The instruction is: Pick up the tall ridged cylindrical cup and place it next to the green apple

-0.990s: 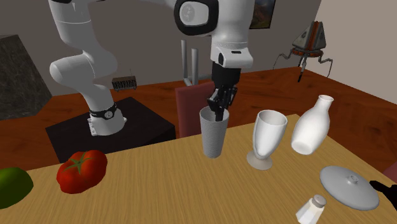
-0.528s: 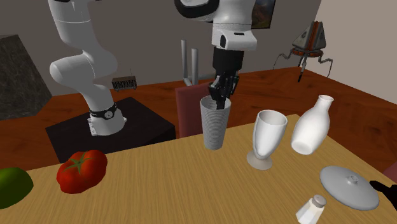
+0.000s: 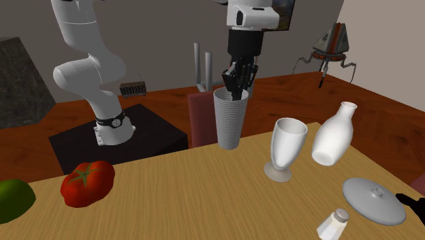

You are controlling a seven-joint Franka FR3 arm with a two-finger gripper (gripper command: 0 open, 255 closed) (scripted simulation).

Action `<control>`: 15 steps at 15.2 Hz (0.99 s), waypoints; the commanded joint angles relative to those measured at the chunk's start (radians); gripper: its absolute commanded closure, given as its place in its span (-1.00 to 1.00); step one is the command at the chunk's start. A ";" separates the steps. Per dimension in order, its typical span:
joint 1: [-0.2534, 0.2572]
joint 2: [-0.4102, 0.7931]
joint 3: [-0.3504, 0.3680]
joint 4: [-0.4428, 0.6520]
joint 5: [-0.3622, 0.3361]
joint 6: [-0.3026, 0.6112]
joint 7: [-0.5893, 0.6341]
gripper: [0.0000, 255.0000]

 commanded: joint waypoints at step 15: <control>-0.106 -0.368 -0.092 -0.384 0.076 0.044 -0.209 1.00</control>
